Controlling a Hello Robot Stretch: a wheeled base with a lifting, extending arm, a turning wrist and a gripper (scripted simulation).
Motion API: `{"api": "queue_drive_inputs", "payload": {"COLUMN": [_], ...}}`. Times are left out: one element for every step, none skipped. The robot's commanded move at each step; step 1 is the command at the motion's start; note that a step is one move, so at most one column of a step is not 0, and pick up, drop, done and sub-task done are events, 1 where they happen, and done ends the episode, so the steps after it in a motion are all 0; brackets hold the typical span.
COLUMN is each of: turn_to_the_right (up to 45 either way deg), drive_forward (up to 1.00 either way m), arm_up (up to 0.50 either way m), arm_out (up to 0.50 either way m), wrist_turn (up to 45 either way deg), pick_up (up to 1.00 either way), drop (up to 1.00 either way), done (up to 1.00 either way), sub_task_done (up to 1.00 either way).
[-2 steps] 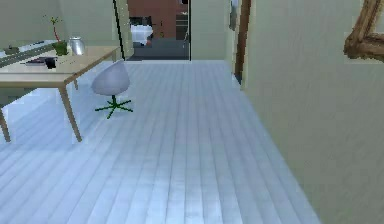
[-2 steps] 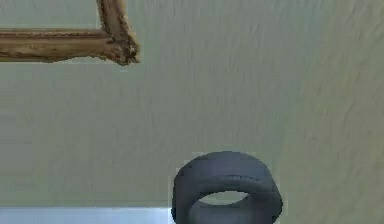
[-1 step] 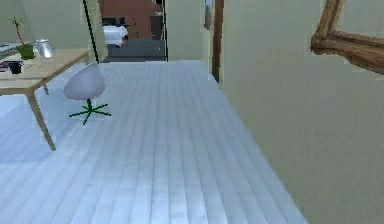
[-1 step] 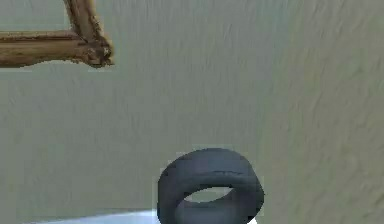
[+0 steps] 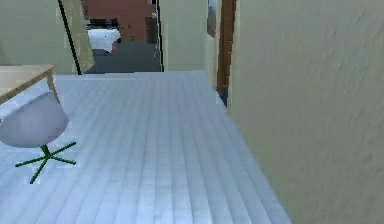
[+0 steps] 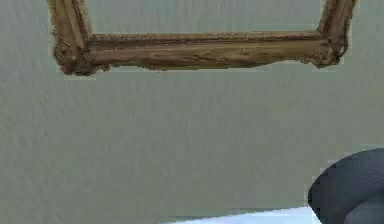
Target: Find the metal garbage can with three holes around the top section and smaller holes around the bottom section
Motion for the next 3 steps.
{"api": "queue_drive_inputs", "payload": {"turn_to_the_right": [0.0,3.0,-6.0], "drive_forward": [1.0,0.0,0.0], "arm_up": [0.0,0.0,0.0], "arm_out": [0.0,0.0,0.0], "wrist_turn": [0.0,0.0,0.0], "pick_up": [0.0,0.0,0.0], "drop": [0.0,0.0,0.0], "done": [0.0,0.0,0.0], "sub_task_done": [0.0,0.0,0.0]}}
